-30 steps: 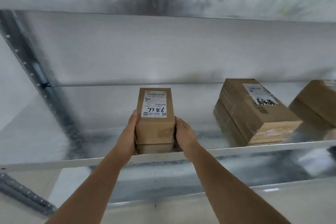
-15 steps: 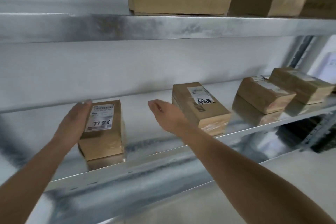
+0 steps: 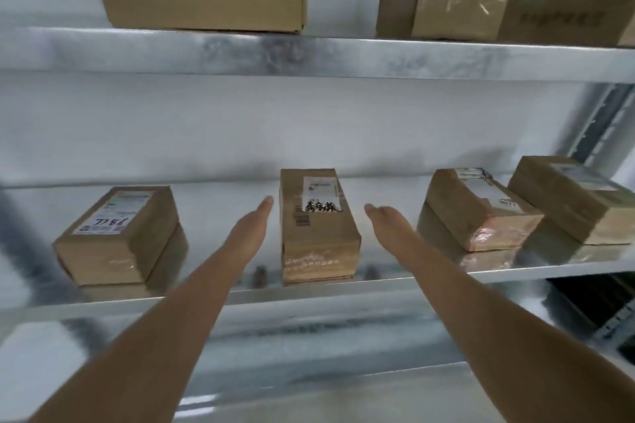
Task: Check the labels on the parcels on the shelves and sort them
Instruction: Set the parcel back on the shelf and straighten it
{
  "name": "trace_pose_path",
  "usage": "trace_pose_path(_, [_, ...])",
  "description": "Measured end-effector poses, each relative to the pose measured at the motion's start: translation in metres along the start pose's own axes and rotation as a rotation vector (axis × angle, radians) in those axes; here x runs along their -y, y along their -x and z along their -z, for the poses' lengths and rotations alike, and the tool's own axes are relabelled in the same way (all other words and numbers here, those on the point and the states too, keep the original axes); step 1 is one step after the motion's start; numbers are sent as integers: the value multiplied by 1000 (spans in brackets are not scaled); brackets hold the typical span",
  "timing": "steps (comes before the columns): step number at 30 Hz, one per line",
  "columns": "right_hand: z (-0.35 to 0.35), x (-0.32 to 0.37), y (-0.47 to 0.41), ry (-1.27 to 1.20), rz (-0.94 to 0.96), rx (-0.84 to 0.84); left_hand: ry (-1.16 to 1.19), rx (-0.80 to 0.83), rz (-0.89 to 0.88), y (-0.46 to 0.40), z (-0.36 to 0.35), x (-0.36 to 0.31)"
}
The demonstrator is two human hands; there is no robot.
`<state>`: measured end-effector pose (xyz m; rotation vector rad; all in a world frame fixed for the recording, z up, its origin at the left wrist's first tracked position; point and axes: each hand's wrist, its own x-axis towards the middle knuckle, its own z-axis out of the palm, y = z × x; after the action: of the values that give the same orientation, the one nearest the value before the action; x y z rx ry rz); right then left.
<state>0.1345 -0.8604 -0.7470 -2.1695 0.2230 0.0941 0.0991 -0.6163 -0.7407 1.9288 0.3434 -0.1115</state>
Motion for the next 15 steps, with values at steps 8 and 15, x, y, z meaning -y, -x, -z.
trace_pose_path(8, [-35,-33,-7,-551,-203,394,560,88,128,7,-58,16])
trace_pose_path(15, [-47,-44,-17,-604,-167,421,682,89,76,-5,-62,40])
